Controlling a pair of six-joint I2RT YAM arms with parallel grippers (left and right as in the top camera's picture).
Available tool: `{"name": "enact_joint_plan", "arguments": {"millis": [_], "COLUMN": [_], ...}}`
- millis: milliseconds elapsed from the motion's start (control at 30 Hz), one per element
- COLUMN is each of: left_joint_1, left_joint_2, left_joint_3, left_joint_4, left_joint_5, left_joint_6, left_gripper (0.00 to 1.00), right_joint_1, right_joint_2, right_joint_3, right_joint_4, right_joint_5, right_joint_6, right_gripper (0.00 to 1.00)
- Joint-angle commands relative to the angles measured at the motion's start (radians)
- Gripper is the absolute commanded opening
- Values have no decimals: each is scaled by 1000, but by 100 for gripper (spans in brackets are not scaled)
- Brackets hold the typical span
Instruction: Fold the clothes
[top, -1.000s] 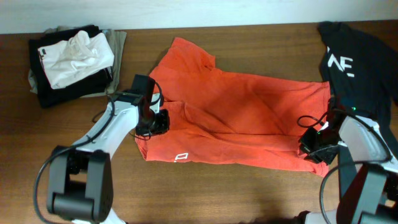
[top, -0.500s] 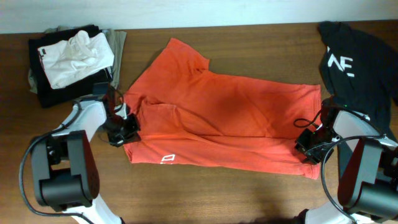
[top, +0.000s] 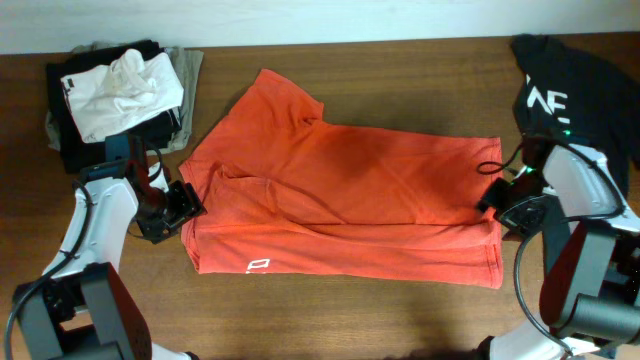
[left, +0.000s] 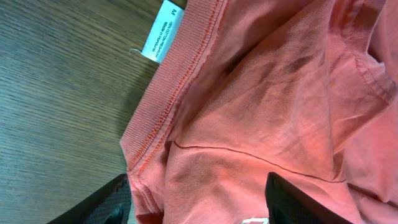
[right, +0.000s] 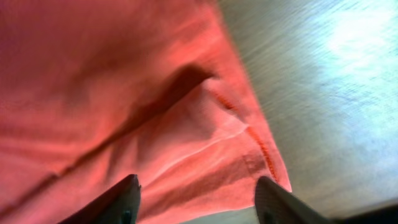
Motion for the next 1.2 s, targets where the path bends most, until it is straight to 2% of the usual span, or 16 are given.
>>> {"name": "enact_joint_plan", "arguments": {"millis": [0, 300, 400, 500, 667, 833, 933, 1000, 1067, 1100, 1167], "left_joint_1": [4, 4, 4, 4, 4, 4, 4, 4, 4, 4, 4], "left_joint_2": [-8, -8, -8, -8, -8, -8, -8, -8, -8, -8, -10], "left_joint_3": [-8, -8, -8, -8, -8, -8, -8, -8, -8, -8, -2], "left_joint_4": [2, 13, 13, 13, 13, 13, 13, 15, 21, 24, 29], "left_joint_5": [-6, -6, -6, -6, -6, -6, -6, -6, -6, -6, -6], "left_joint_6": [0, 0, 0, 0, 0, 0, 0, 0, 0, 0, 0], "left_gripper": [69, 70, 70, 70, 70, 70, 70, 70, 70, 73, 72], "right_joint_1": [68, 95, 95, 95, 95, 95, 95, 95, 95, 95, 95], "right_joint_2": [-7, -7, -7, -7, -7, -7, -7, -7, -7, -8, -8], "right_joint_3": [-87, -145, -187, -209, -210, -210, -210, -210, -208, -183, -47], "right_joint_4": [34, 128, 214, 251, 291, 332, 383, 432, 480, 473, 355], "right_joint_5": [-27, -83, -99, -108, -105, -103, -61, -16, 8, 0, 6], "right_joint_6": [-53, -21, -20, -3, 3, 3, 2, 1, -2, -2, -2], "right_gripper": [66, 66, 65, 56, 31, 17, 17, 33, 71, 79, 87]}}
